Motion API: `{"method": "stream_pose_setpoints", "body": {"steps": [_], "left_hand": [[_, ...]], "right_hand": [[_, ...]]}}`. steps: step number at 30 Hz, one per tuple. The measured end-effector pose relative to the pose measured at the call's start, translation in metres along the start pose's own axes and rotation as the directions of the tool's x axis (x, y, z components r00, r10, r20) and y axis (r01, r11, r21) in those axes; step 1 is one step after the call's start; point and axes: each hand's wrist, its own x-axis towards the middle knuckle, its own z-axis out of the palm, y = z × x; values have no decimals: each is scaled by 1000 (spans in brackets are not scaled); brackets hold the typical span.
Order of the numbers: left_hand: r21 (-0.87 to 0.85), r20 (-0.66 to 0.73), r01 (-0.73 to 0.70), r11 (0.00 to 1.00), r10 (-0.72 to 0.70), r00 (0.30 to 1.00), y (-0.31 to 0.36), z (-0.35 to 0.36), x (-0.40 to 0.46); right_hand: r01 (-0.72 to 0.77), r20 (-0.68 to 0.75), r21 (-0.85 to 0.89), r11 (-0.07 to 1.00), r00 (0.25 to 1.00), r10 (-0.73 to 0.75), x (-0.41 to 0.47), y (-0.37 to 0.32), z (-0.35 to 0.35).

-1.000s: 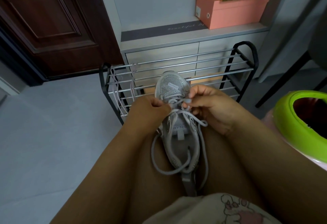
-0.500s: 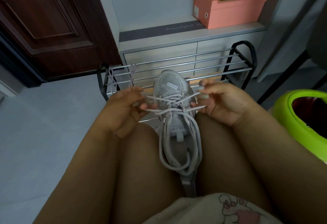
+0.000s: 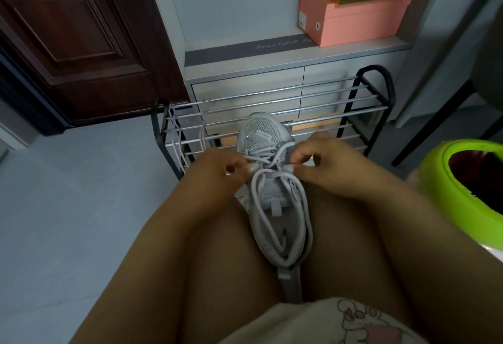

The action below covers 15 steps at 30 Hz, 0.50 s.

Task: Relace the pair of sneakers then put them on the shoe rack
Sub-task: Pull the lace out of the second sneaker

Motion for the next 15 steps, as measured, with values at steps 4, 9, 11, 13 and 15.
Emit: {"method": "stream_pose_setpoints", "body": {"steps": [4,9,11,13,15], "left_hand": [[-10,-30,15,1000,-15,999,-4,2,0],[-163,-420,311,936,-351,837,-16,-30,-9],[-188,-389,366,912,-411,824,-19,-35,-12],[-110,-286,361,926,-378,881,-16,-29,-13],[-82,-229,291,953,-303,925,-11,-19,-13]], "right_hand": [[17,33,-19,1000,999,-16,1,-2,5],[-204,-456,-18,979,873,173,6,30,-36],[-250,-458,-15,968,862,215,4,32,-40],[-271,-347,-99,957,911,222,3,28,-29],[-229,-279,-176,957,944,175,0,15,-13]]}}
